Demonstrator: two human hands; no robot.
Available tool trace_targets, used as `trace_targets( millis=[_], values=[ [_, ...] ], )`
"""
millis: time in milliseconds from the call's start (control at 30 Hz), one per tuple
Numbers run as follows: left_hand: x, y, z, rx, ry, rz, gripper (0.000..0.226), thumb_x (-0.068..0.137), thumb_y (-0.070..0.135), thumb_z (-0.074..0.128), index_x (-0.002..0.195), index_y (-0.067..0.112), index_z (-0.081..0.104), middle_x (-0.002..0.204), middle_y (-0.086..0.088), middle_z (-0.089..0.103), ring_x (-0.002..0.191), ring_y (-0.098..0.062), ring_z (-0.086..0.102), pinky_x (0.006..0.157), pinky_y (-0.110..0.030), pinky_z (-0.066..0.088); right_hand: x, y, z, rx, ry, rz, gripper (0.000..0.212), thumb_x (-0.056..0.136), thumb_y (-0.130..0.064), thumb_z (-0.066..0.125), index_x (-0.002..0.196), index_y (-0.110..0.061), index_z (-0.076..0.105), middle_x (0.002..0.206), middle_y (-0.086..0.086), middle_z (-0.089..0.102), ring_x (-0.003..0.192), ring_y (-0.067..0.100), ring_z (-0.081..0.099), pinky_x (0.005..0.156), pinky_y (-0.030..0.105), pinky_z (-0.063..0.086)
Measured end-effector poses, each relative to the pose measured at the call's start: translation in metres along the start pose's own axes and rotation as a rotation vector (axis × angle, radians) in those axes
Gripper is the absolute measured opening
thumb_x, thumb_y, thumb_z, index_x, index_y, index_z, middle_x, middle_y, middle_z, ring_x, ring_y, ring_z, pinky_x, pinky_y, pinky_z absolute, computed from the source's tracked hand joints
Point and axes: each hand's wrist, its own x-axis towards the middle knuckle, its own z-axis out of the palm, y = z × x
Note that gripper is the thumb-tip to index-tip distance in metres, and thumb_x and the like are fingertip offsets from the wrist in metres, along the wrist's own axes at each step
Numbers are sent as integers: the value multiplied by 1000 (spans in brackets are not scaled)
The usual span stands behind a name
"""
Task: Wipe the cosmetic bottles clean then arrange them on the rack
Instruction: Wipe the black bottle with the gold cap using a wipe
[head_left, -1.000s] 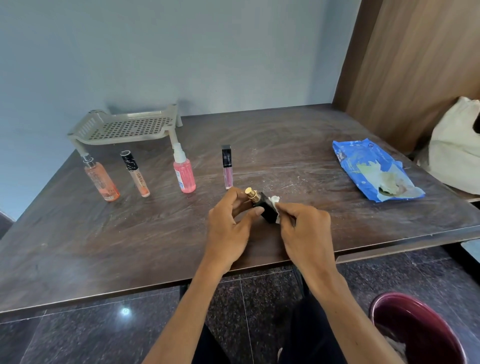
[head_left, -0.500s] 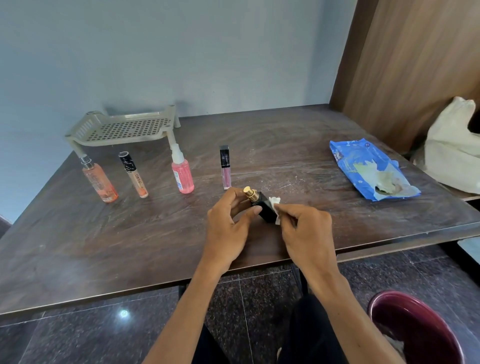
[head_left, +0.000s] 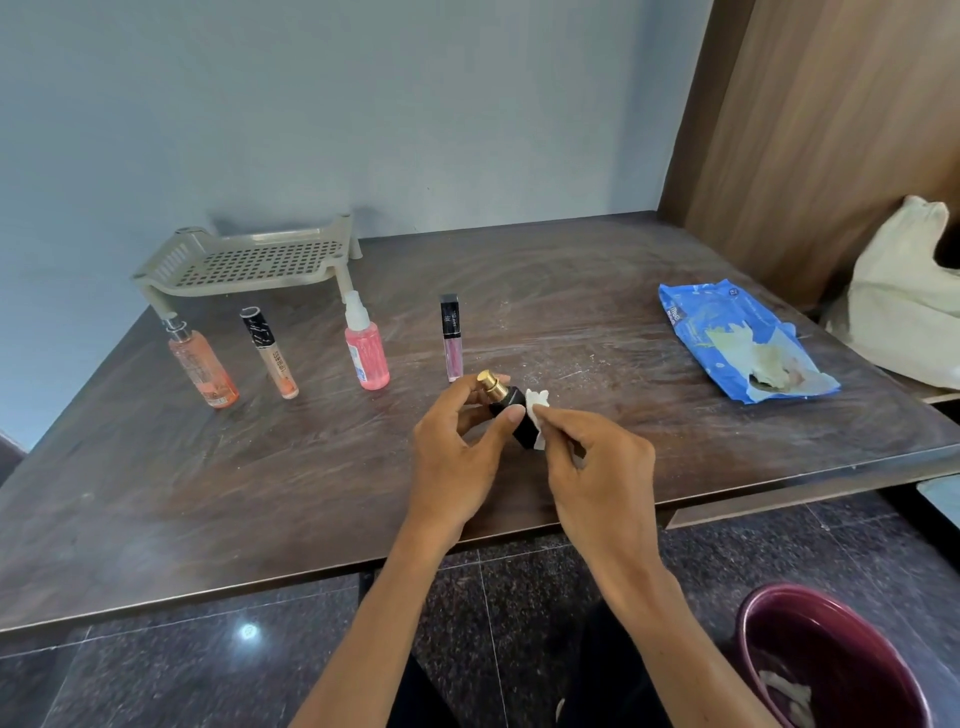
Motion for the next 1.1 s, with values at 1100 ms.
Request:
trace_targets(
  millis=[1100],
  values=[
    [-5, 2, -3, -35, 6, -2, 26, 84, -6, 74, 104, 11, 70, 98, 2, 78, 98, -8, 74, 89, -22, 56, 26, -15, 12, -95, -103, -129, 22, 90, -1, 59, 104, -8, 75, 91, 5, 75, 81, 17, 68, 74, 34, 57]
  ],
)
